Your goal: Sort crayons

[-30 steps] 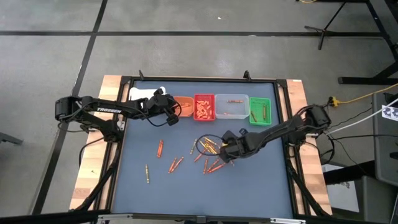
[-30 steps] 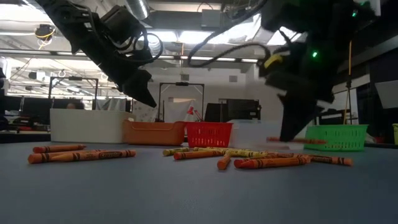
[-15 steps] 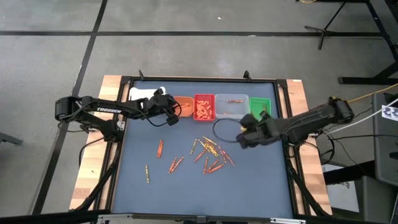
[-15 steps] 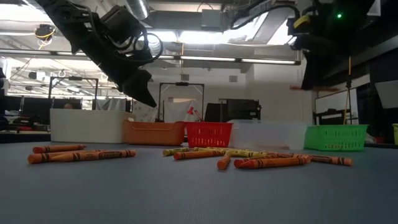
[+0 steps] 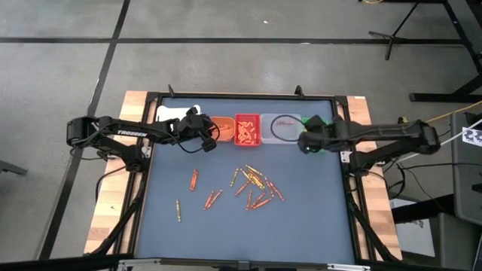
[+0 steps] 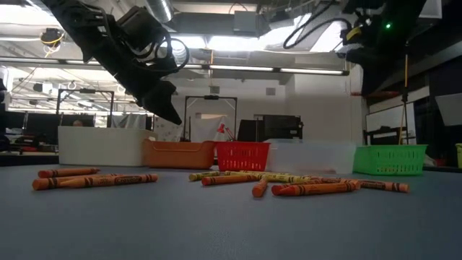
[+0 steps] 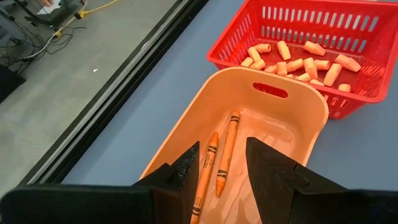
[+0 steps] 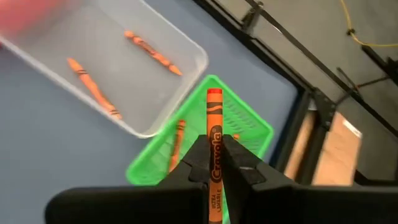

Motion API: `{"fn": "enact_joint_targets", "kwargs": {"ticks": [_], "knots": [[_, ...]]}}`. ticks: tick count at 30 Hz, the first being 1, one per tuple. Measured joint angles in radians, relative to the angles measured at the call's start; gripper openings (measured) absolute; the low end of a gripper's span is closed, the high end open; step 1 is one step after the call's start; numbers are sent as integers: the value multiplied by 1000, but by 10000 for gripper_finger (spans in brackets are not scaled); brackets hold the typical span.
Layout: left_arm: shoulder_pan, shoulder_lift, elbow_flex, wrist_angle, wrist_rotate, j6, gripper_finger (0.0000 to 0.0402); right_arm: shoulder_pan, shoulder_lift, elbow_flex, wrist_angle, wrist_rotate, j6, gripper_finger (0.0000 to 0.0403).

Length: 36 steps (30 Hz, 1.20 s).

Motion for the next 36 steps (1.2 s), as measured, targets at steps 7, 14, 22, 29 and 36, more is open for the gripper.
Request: {"fn": "enact_joint_targets", "kwargs": {"ticks": [7, 14, 22, 29, 36], "knots": [[0, 0, 0, 0, 0, -1, 116, -121, 2, 0, -1, 0, -67, 17], [0, 0, 0, 0, 0, -1, 116, -215, 2, 0, 0, 0, -68, 17], [0, 0, 0, 0, 0, -1, 116, -276, 3, -73, 97, -1, -70, 17], [0, 0, 0, 0, 0, -1, 116, -275, 3, -228, 252, -49, -72, 17], [0, 0, 0, 0, 0, 0, 116, -274, 3, -396, 510, -71, -72, 17]]}}
